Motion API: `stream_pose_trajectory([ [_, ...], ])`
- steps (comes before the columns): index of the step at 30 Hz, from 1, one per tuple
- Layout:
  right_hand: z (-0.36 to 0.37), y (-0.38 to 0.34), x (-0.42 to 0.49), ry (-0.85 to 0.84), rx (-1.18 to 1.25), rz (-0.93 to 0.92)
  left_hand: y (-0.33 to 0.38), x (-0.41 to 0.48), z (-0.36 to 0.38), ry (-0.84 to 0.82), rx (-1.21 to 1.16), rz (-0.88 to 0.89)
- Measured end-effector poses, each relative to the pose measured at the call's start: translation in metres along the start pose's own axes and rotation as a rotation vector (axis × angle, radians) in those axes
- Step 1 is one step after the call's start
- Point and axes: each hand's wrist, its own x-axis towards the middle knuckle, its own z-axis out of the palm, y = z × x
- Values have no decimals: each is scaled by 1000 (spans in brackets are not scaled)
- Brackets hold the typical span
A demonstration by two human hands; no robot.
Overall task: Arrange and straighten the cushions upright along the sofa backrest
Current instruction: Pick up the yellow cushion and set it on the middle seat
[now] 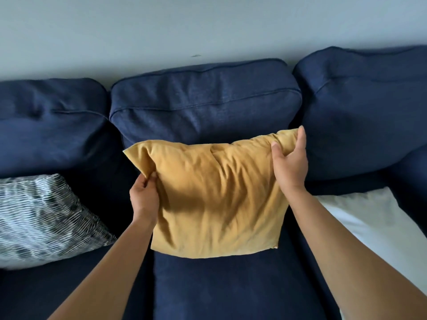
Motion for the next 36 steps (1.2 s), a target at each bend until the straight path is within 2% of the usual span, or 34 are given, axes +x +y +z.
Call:
stream_pose_trajectory([
  [3,-3,-4,-6,73,27,-83,-3,-11,-5,70,-70,44],
  [6,-5,3,-7,91,-4,-129,-12,-21,-8,86,-13,20],
  [9,-4,12,-6,-4,-96,-33,-15,-21,-7,109,106,-28],
  [12,-6,14,-1,-74,-82,50,-1,-11,-3,99,120,27],
  [17,-23,11,10,-61,-6,99,26,12,-7,139,87,103],
  [23,-31,7,17,-45,51,87,25,18,-15,205,147,68],
  [27,-32,8,18,-155,50,118,25,14,-11,237,274,33],
  [30,-40,4,22,-223,118,121,34,12,-7,241,284,82],
  [36,-69,-4,13,-147,227,133,69,-12,3,246,175,227],
])
